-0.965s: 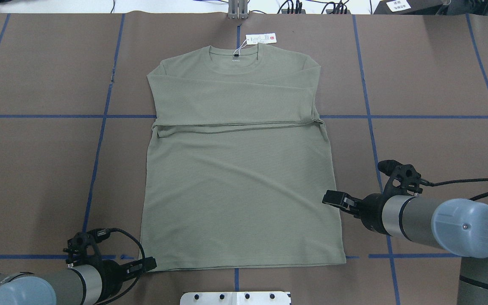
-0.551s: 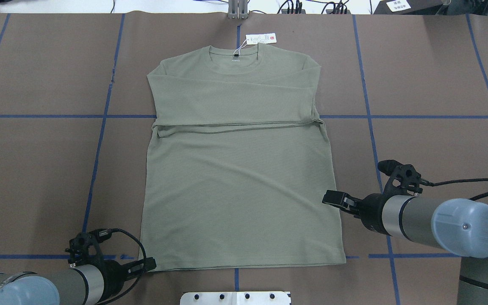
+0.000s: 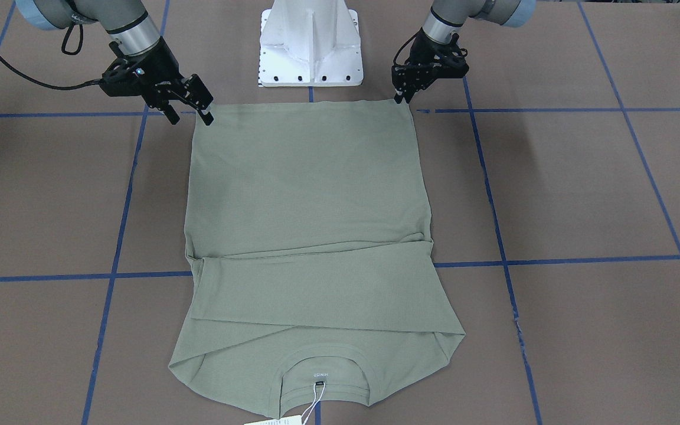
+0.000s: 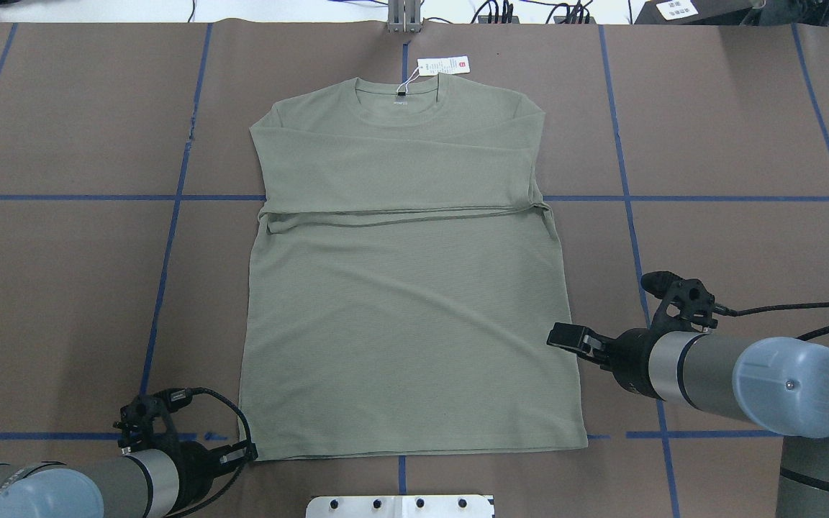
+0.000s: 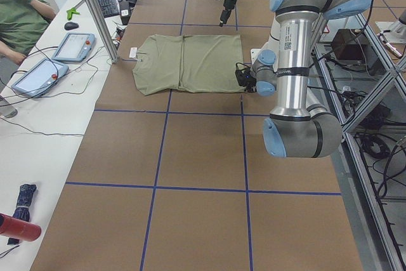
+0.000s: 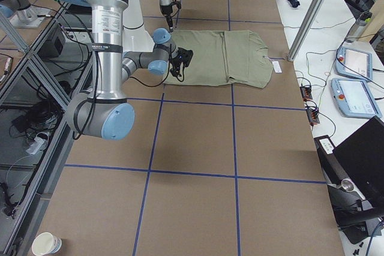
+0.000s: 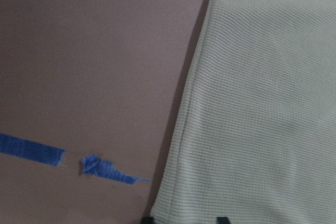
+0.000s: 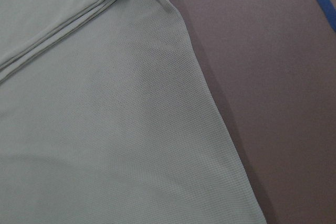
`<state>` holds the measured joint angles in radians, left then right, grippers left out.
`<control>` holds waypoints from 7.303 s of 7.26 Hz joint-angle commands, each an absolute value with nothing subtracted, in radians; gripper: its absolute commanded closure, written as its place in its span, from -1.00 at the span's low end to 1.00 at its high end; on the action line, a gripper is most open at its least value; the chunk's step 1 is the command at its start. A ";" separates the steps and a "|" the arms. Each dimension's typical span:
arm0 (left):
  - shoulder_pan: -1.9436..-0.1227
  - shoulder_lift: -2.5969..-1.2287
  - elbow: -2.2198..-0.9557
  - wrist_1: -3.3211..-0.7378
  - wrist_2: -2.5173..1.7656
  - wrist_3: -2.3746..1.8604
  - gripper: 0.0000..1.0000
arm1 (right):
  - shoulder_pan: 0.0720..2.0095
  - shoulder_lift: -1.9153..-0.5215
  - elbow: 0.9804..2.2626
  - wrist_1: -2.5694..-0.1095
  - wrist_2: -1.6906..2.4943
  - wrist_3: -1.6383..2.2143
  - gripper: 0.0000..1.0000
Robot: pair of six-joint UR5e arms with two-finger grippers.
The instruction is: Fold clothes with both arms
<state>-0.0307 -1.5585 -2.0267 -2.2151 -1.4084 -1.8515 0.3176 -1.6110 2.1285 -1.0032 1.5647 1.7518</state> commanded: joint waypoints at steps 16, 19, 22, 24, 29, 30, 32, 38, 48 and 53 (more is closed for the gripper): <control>-0.100 -1.557 -2.212 -2.217 -1.408 -1.839 1.00 | -0.029 -1.704 2.103 -1.009 1.247 2.069 -0.52; -0.100 -1.557 -2.210 -2.217 -1.408 -1.839 1.00 | -0.075 -1.704 2.086 -1.011 1.195 2.071 -0.23; -0.100 -1.557 -2.210 -2.217 -1.408 -1.839 1.00 | -0.072 -1.706 2.091 -1.011 1.197 2.059 1.00; -0.100 -1.557 -2.210 -2.217 -1.410 -1.839 1.00 | -0.066 -1.713 2.111 -1.018 1.203 2.046 1.00; -0.139 -1.558 -2.668 -1.805 -1.838 -1.848 1.00 | 0.087 -1.657 2.681 -1.707 1.630 1.860 1.00; -0.238 -1.581 -2.692 -1.740 -1.935 -1.835 1.00 | 0.147 -1.605 2.686 -1.762 1.676 1.797 1.00; -0.322 -1.690 -2.512 -1.733 -1.939 -1.635 1.00 | 0.260 -1.419 2.584 -1.868 1.689 1.627 1.00; -0.791 -1.991 -1.955 -1.743 -1.950 -1.169 1.00 | 0.725 -0.994 1.971 -1.834 1.815 1.179 1.00; -0.798 -2.149 -1.362 -2.079 -1.847 -1.065 1.00 | 0.785 -0.836 1.282 -1.370 1.805 1.157 1.00; -0.776 -2.001 -1.637 -2.088 -1.937 -1.021 -1.00 | 0.859 -0.833 1.299 -1.359 1.892 1.001 -1.00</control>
